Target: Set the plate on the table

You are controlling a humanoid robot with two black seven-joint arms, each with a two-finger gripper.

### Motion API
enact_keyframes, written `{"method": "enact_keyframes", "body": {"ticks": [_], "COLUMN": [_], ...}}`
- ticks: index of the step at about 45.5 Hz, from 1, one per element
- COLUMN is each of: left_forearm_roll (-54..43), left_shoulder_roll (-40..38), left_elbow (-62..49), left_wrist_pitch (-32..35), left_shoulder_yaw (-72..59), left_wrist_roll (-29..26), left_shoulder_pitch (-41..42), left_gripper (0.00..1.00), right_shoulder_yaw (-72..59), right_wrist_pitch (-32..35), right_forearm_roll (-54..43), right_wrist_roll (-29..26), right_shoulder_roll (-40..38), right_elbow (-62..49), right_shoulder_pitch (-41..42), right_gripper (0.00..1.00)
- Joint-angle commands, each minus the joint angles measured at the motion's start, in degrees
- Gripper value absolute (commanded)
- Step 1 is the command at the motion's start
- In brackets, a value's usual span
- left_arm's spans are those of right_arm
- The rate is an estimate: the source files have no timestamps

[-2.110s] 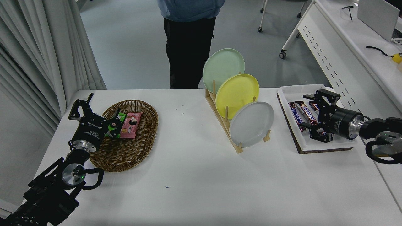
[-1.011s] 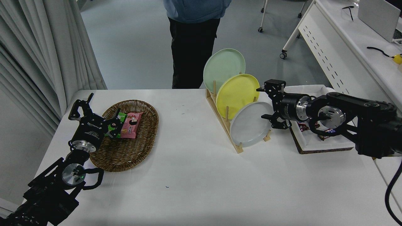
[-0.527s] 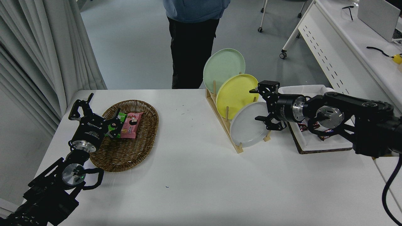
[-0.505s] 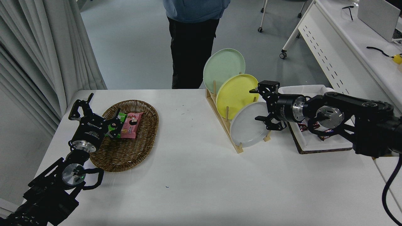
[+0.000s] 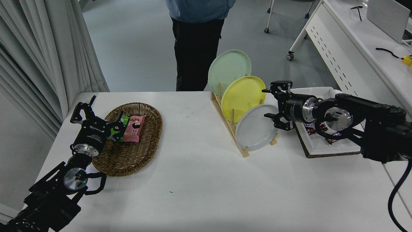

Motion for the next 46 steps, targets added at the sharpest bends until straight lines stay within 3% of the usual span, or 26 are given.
{"method": "enact_keyframes", "body": {"ticks": [1, 15, 29, 46], "left_forearm_roll": [0.0, 0.0, 0.0, 0.0], "left_shoulder_roll": [0.02, 0.03, 0.03, -0.06], "left_elbow": [-0.01, -0.01, -0.01, -0.01], "left_wrist_pitch": [0.0, 0.0, 0.0, 0.0], "left_shoulder_yaw": [-0.02, 0.07, 0.07, -0.02], "left_wrist_roll": [-0.01, -0.01, -0.01, -0.01], "left_shoulder_pitch": [0.0, 0.0, 0.0, 0.0], "left_gripper": [1.0, 1.0, 1.0, 1.0], "right_shoulder_yaw": [-0.08, 0.18, 0.62, 0.97], "right_wrist_pitch": [-0.48, -0.92, -1.18, -3.29], "right_forearm_roll": [1.55, 3.04, 3.22, 3.39], "right_wrist_roll": [-2.69, -3.57, -4.19, -4.27], "right_shoulder_roll": [0.21, 0.47, 0.82, 2.23], "right_elbow": [0.04, 0.22, 0.04, -0.22], "right_shoulder_pitch": [0.1, 0.45, 0.81, 0.8], "right_gripper": [0.62, 0.56, 0.42, 0.35]}}
